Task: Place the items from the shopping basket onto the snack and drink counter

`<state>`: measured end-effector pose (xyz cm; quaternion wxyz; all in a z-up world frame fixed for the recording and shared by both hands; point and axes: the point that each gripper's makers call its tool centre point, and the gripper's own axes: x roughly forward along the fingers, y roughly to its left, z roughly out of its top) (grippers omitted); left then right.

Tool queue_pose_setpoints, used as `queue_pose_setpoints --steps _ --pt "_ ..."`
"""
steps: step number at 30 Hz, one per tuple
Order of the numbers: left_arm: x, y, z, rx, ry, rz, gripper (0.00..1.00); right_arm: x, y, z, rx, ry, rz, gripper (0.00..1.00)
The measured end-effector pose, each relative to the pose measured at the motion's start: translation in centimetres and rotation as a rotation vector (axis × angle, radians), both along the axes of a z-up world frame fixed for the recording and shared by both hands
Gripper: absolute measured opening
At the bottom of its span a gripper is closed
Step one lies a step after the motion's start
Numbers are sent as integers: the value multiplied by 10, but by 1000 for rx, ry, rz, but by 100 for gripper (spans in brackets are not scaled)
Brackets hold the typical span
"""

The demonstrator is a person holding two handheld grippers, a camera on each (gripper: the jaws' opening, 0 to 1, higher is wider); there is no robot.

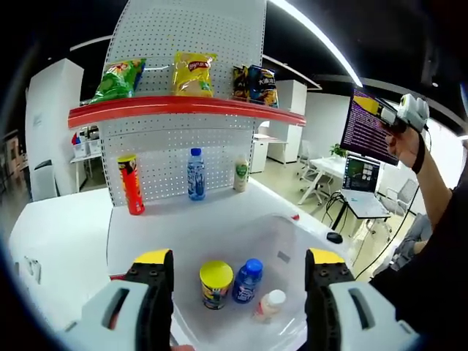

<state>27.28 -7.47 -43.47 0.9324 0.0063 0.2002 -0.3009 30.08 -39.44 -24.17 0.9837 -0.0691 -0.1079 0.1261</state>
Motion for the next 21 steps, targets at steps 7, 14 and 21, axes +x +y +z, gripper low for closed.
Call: queue_pose_setpoints --steps 7,14,21 --pt "-1 1 1 1 0 -2 72 -2 -5 -17 7 46 -7 47" --pt "0 3 3 -7 -12 1 72 -8 -10 -46 10 118 -1 49" --pt "-1 5 5 -11 -29 -4 71 -16 -7 -66 8 181 12 48"
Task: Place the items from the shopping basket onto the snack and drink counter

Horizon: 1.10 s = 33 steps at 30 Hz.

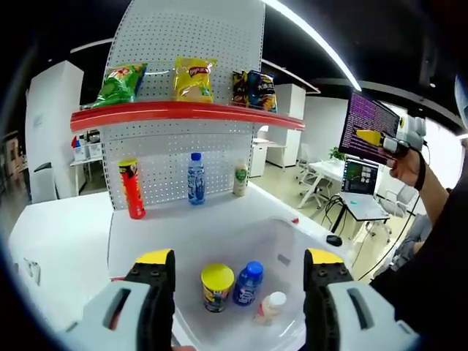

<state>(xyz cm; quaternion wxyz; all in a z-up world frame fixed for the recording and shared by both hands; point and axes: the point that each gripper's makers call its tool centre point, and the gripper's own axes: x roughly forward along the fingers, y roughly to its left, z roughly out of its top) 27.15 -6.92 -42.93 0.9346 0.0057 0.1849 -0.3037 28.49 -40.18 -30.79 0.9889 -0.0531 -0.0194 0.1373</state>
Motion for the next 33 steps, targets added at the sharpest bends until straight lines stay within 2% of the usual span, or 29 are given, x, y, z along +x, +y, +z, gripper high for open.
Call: queue_pose_setpoints --steps 15,19,22,33 --pt "-6 5 -4 5 10 11 71 -10 18 -53 -26 131 65 48" --pt "-6 8 -8 8 16 17 71 -17 28 -76 -42 189 98 47" --pt "-7 9 -13 7 25 16 71 -22 35 -100 -63 250 121 47" --pt "-10 10 -30 12 70 8 70 -33 51 -154 -109 386 169 48"
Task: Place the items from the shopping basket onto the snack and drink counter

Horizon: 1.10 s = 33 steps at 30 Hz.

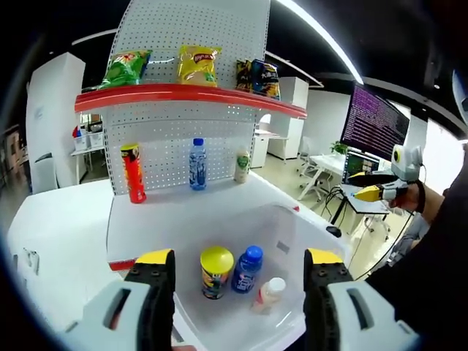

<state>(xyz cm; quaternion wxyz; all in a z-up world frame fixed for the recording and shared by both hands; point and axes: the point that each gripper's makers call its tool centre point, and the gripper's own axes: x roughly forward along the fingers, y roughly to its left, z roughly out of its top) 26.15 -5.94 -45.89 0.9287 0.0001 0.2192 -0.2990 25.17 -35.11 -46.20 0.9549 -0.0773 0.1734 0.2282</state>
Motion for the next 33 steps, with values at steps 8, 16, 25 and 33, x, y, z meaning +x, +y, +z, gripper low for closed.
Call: queue_pose_setpoints --steps 8,16,25,33 --pt "-1 -2 -10 2 25 7 70 -10 5 -33 -37 73 15 48" --pt "0 -9 -15 15 36 -9 70 -9 12 -41 -23 108 47 48" --pt "12 -7 -39 30 26 7 69 -4 8 -38 -2 99 30 47" --pt "21 -9 -68 43 73 2 69 -2 9 -36 8 91 20 47"
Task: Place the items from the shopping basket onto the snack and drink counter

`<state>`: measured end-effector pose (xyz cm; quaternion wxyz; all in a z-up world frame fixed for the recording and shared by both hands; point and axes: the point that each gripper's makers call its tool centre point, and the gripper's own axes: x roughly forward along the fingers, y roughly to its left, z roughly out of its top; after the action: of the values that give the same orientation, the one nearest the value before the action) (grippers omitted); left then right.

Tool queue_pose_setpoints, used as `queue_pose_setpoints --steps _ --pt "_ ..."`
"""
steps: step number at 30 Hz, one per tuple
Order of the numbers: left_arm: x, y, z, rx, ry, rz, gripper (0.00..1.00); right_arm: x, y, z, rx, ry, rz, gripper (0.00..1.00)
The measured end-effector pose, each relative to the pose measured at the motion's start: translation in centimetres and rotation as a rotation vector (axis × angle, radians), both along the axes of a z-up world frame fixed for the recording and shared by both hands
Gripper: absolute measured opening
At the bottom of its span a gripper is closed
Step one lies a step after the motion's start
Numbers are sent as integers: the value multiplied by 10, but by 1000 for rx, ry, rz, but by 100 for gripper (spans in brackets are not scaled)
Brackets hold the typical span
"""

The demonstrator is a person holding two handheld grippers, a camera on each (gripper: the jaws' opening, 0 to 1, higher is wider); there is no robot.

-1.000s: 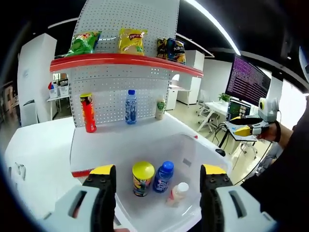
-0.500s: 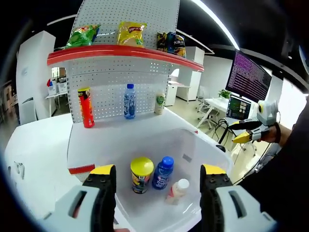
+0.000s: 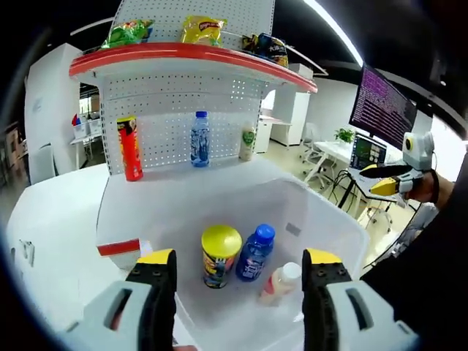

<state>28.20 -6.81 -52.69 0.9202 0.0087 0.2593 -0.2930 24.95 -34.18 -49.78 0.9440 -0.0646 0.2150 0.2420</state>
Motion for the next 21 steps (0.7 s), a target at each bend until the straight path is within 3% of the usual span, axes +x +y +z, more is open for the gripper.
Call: queue_pose_setpoints --steps 21 --pt "29 -14 -46 -62 -15 13 71 1 7 2 6 -12 -14 47"
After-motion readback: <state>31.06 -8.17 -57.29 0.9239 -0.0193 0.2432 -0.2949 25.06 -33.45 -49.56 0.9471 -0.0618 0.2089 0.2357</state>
